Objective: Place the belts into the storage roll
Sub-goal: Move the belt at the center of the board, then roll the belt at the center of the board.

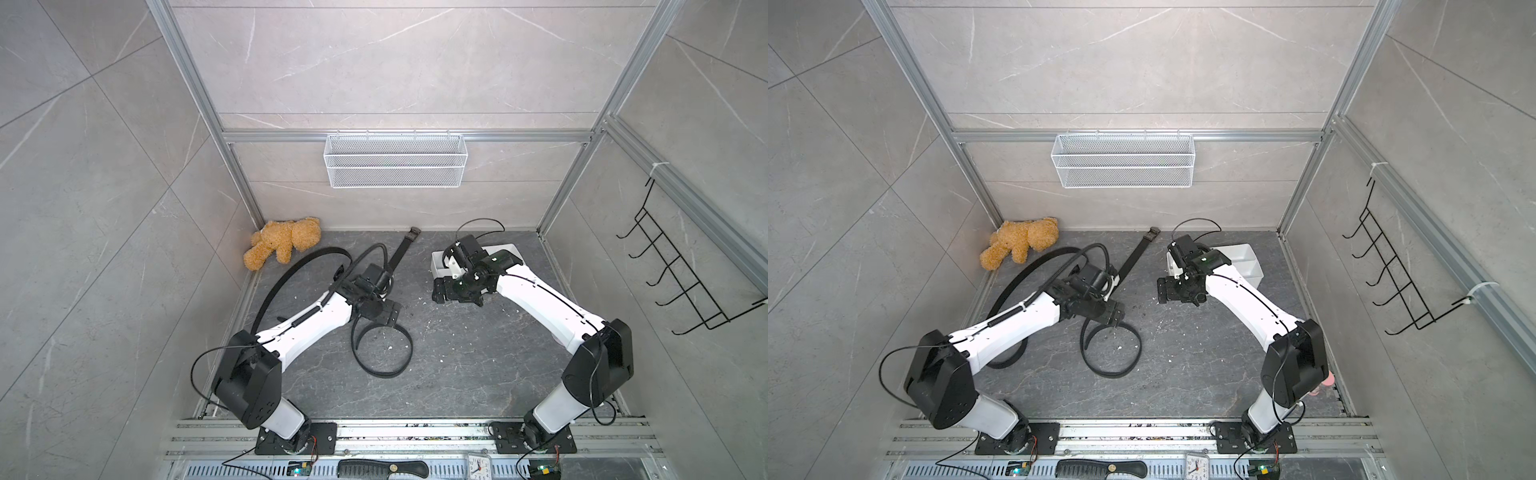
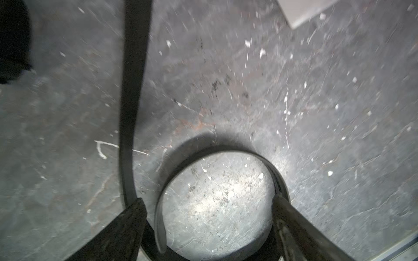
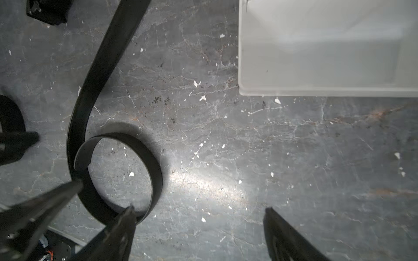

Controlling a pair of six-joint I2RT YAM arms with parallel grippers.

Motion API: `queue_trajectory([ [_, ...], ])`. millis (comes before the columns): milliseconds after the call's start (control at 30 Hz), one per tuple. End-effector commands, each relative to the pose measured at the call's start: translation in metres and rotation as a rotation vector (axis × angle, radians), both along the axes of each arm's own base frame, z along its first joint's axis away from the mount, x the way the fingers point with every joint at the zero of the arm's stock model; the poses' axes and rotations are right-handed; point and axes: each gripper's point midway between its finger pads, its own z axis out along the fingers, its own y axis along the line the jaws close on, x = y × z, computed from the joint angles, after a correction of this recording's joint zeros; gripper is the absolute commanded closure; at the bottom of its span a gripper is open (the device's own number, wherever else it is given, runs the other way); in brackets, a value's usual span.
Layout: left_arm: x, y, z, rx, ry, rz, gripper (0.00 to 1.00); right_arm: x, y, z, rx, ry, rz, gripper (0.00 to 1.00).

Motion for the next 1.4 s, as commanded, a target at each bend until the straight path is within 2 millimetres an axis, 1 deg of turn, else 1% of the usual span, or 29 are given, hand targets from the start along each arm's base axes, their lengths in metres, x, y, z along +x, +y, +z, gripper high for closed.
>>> queue_trajectory([
  [0, 0.004, 0.013, -0.026, 0.091, 0.013, 0.009, 0.15, 0.015, 0.012, 0.014, 0.066, -0.08, 0.003, 0.11],
  [67, 0.005, 0.011, -0.035, 0.119, 0.031, -0.038, 0.19, 0.015, 0.013, 0.013, 0.062, -0.074, 0.015, 0.11],
  [167, 0.005, 0.014, -0.049, 0.179, 0.063, -0.088, 0.19, 0.019, 0.015, 0.006, 0.048, -0.06, 0.031, 0.11],
  [333, 0.008, 0.023, -0.065, 0.252, 0.056, -0.115, 0.19, 0.028, 0.025, -0.003, 0.061, -0.042, 0.043, 0.12],
  [500, 0.013, 0.021, -0.059, 0.23, 0.005, -0.102, 0.21, 0.033, 0.033, -0.006, 0.085, -0.041, 0.047, 0.12],
  [567, 0.015, 0.019, -0.061, 0.22, 0.01, -0.108, 0.22, 0.035, 0.035, -0.007, 0.087, -0.037, 0.05, 0.12],
  [600, 0.013, 0.019, -0.066, 0.219, 0.031, -0.109, 0.26, 0.036, 0.036, -0.008, 0.088, -0.035, 0.051, 0.12],
  [667, 0.008, 0.017, -0.077, 0.208, 0.083, -0.107, 0.39, 0.039, 0.04, -0.008, 0.09, -0.035, 0.059, 0.12],
  [700, 0.006, 0.017, -0.079, 0.208, 0.105, -0.103, 0.44, 0.041, 0.042, -0.009, 0.088, -0.035, 0.061, 0.12],
  [833, -0.004, 0.016, -0.071, 0.154, 0.126, -0.04, 0.76, 0.053, 0.057, -0.014, 0.066, -0.039, 0.081, 0.12],
  [900, -0.015, 0.021, -0.073, 0.146, 0.18, 0.011, 0.9, 0.061, 0.07, -0.018, 0.053, -0.042, 0.087, 0.12],
  [933, -0.021, 0.023, -0.074, 0.147, 0.207, 0.03, 0.94, 0.065, 0.075, -0.021, 0.052, -0.043, 0.085, 0.12],
  [1000, -0.034, 0.028, -0.076, 0.143, 0.255, 0.074, 0.97, 0.074, 0.09, -0.026, 0.032, -0.059, 0.095, 0.12],
  [1033, -0.039, 0.032, -0.077, 0.142, 0.267, 0.098, 1.0, 0.077, 0.097, -0.03, 0.019, -0.062, 0.102, 0.12],
  [1100, -0.048, 0.041, -0.079, 0.158, 0.286, 0.144, 1.0, 0.084, 0.114, -0.04, 0.0, -0.058, 0.12, 0.11],
  [1200, -0.061, 0.05, -0.081, 0.184, 0.302, 0.164, 1.0, 0.091, 0.138, -0.058, -0.033, -0.035, 0.144, 0.1],
  [1300, -0.068, 0.06, -0.078, 0.219, 0.319, 0.193, 1.0, 0.098, 0.157, -0.075, -0.066, -0.024, 0.159, 0.1],
  [1367, -0.073, 0.066, -0.079, 0.232, 0.332, 0.221, 1.0, 0.1, 0.165, -0.089, -0.102, -0.003, 0.165, 0.09],
])
